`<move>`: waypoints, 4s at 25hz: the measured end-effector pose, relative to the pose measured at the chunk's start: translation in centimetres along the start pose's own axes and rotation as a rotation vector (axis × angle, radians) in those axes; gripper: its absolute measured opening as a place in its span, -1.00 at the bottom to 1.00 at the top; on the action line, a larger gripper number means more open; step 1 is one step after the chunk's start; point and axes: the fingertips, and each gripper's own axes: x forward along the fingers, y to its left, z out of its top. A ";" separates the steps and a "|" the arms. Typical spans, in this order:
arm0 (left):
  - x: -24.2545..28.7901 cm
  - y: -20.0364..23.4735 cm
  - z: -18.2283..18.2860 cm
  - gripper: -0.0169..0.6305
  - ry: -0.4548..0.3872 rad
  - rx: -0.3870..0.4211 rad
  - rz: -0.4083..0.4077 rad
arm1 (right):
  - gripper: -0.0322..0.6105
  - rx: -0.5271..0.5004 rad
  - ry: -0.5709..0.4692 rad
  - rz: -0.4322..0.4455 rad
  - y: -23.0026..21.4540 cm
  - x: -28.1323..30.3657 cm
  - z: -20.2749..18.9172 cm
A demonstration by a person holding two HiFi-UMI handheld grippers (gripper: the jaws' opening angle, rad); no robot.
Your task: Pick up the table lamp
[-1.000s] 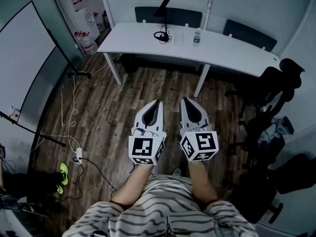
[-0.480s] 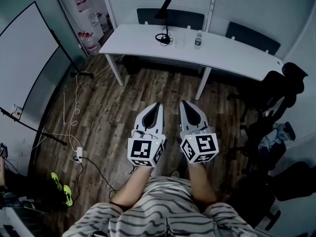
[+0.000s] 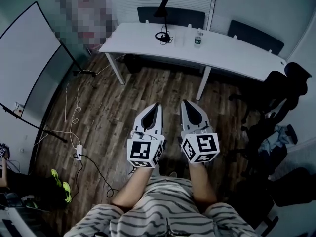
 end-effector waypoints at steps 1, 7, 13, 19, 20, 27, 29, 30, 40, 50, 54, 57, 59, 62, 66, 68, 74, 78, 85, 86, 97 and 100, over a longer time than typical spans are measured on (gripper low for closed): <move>0.3 -0.1 -0.1 -0.93 -0.001 0.000 0.002 | -0.87 -0.002 0.001 0.002 -0.3 0.1 -0.1; 3.7 0.6 -0.9 -0.93 -0.008 0.002 0.001 | -0.87 -0.005 -0.004 -0.001 -2.6 2.8 -0.6; 9.1 4.0 -1.3 -0.93 -0.011 -0.011 0.002 | -0.87 -0.022 0.009 -0.002 -4.3 9.0 -1.1; 14.3 8.2 -0.8 -0.93 -0.021 -0.031 0.018 | -0.87 -0.043 -0.009 -0.016 -6.0 15.4 0.0; 15.1 8.8 -0.8 -0.93 -0.016 -0.031 0.015 | -0.87 -0.043 -0.009 -0.018 -6.2 16.4 0.1; 20.1 13.3 -0.7 -0.93 0.006 -0.032 0.001 | -0.87 -0.051 -0.012 -0.030 -6.9 23.2 0.8; 22.1 14.7 -0.5 -0.93 0.005 -0.035 -0.009 | -0.87 -0.059 -0.017 -0.044 -7.5 25.4 1.5; 23.1 15.5 -0.3 -0.93 0.003 -0.036 -0.013 | -0.87 -0.062 -0.019 -0.050 -7.8 26.5 1.7; 32.2 21.5 0.5 -0.93 0.009 -0.030 -0.087 | -0.86 -0.060 -0.030 -0.126 -10.6 36.1 2.1; 35.6 23.0 -0.7 -0.93 0.016 -0.082 -0.137 | -0.87 -0.091 -0.021 -0.189 -12.3 38.8 2.3; 37.1 23.3 -1.3 -0.93 0.020 -0.079 -0.132 | -0.87 -0.079 -0.038 -0.184 -13.5 40.3 2.0; 38.8 23.8 -1.8 -0.93 0.025 -0.066 -0.133 | -0.87 -0.070 -0.036 -0.176 -14.7 42.1 1.4; 40.2 24.2 -1.9 -0.93 0.025 -0.058 -0.130 | -0.87 -0.064 -0.034 -0.170 -15.5 43.4 1.2; 42.4 24.8 -1.9 -0.93 0.018 -0.050 -0.118 | -0.87 -0.064 -0.036 -0.155 -16.8 45.3 1.1; 45.9 25.7 -2.6 -0.93 0.022 -0.041 -0.109 | -0.87 -0.058 -0.035 -0.142 -18.6 47.9 0.6; 47.7 26.1 -2.7 -0.93 0.021 -0.039 -0.105 | -0.87 -0.059 -0.031 -0.138 -19.6 49.2 0.5; 53.4 27.1 -3.5 -0.93 0.022 -0.024 -0.098 | -0.87 -0.041 -0.031 -0.141 -23.9 53.4 -0.1; 56.8 27.8 -4.3 -0.93 0.036 -0.031 -0.092 | -0.87 -0.037 -0.018 -0.139 -26.2 55.8 -0.6; 62.2 27.9 -5.5 -0.93 0.054 -0.033 -0.084 | -0.87 -0.032 -0.005 -0.133 -30.1 59.4 -1.0; 62.9 27.8 -5.7 -0.93 0.056 -0.033 -0.083 | -0.87 -0.031 -0.002 -0.129 -30.6 59.8 -1.1; 68.1 28.5 -7.5 -0.93 0.086 -0.028 -0.050 | -0.87 -0.015 0.031 -0.094 -34.5 63.5 -2.3; 69.0 28.7 -8.1 -0.93 0.104 -0.024 -0.050 | -0.87 -0.001 0.047 -0.093 -35.1 64.4 -3.1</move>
